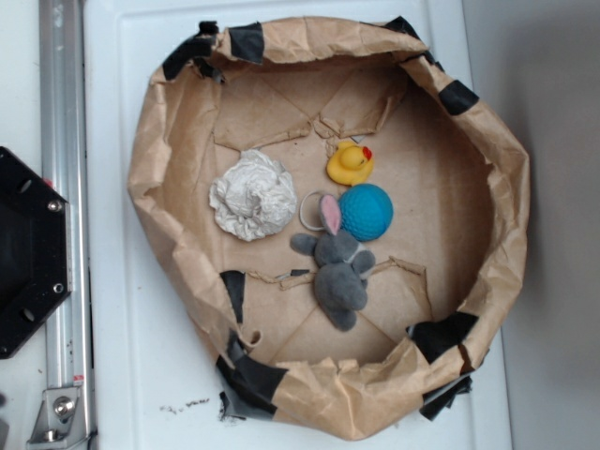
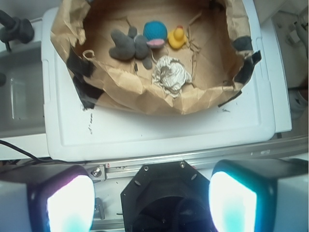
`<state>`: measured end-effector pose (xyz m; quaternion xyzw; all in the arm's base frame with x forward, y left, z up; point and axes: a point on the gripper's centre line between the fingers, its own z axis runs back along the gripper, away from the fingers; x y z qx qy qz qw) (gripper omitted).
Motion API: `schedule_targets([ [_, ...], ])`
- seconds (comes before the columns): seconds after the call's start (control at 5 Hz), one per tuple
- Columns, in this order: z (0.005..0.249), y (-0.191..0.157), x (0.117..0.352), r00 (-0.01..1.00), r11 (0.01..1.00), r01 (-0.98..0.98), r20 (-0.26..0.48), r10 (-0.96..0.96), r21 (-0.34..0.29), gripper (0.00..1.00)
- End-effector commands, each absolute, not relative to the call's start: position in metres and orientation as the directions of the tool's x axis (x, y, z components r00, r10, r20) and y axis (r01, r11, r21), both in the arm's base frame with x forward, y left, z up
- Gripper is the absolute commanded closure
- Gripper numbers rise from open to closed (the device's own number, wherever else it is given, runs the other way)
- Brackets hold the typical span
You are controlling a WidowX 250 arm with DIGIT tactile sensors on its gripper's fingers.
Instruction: Grab the white paper.
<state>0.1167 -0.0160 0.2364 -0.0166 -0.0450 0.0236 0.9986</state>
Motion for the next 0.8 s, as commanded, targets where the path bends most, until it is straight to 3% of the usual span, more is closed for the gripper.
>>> schedule_targets([
  [0.0, 0.236, -0.016, 0.117, 0.995, 0.998, -0.046, 0.089, 0.049, -0.035, 0.0],
  [0.2, 0.186, 0.002, 0.167, 0.997, 0.997, -0.071, -0.018, 0.072, 0.031, 0.0],
  [0.4, 0.153, 0.01, 0.195, 0.997, 0.994, -0.074, -0.025, 0.076, 0.075, 0.0],
  [0.6, 0.157, 0.023, 0.218, 0.996, 0.994, -0.092, -0.013, 0.093, 0.062, 0.0],
])
